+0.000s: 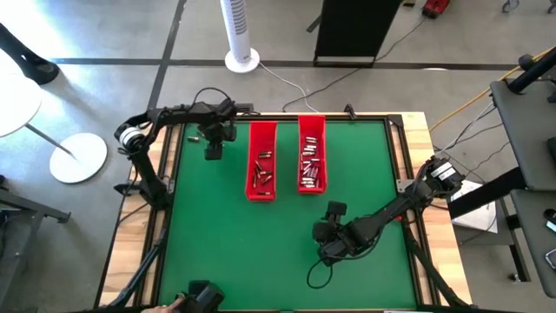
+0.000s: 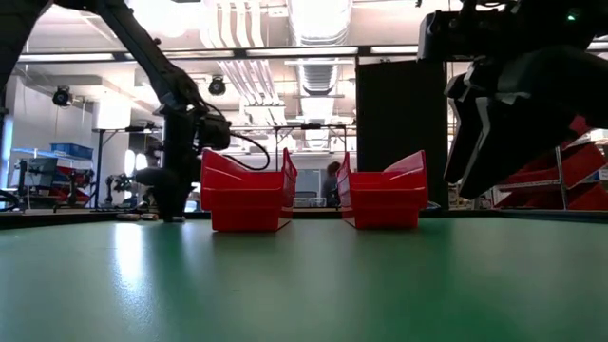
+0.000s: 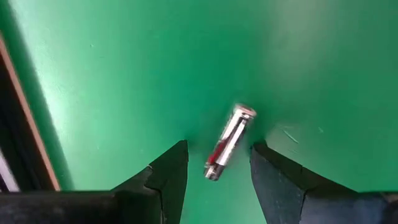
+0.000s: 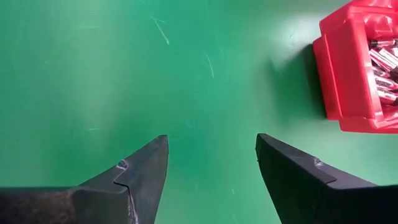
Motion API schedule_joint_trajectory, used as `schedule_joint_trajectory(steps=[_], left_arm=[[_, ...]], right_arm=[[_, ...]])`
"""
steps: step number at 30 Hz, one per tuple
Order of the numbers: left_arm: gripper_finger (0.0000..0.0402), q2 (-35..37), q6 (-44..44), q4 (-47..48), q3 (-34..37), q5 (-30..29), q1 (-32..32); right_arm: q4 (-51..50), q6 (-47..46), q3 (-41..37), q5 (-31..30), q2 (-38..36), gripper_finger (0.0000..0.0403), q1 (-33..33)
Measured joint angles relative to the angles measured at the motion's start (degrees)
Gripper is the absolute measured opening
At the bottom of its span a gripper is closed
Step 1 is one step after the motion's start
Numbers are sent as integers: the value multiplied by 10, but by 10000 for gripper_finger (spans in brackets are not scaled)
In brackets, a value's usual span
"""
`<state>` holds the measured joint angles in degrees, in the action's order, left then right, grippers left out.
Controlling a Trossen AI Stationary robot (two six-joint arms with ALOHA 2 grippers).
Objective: Sort batteries
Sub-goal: Put the silver battery into the right red bin
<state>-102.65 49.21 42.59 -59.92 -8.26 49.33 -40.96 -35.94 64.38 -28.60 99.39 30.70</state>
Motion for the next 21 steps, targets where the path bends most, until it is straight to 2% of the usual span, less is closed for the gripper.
schedule_joint_trajectory(steps=[5,11,14,21], left_arm=[[153,-13,-7,5,-31,-2,2],[145,-39,-13,24,-35,6,3],[116,-53,-21,27,-35,8,2],[22,-57,-49,33,-34,15,2]], right_arm=[[0,0,0,0,0,237,0],[0,0,0,0,0,229,0],[-1,0,0,0,0,224,0],[-3,0,-1,0,0,220,0]])
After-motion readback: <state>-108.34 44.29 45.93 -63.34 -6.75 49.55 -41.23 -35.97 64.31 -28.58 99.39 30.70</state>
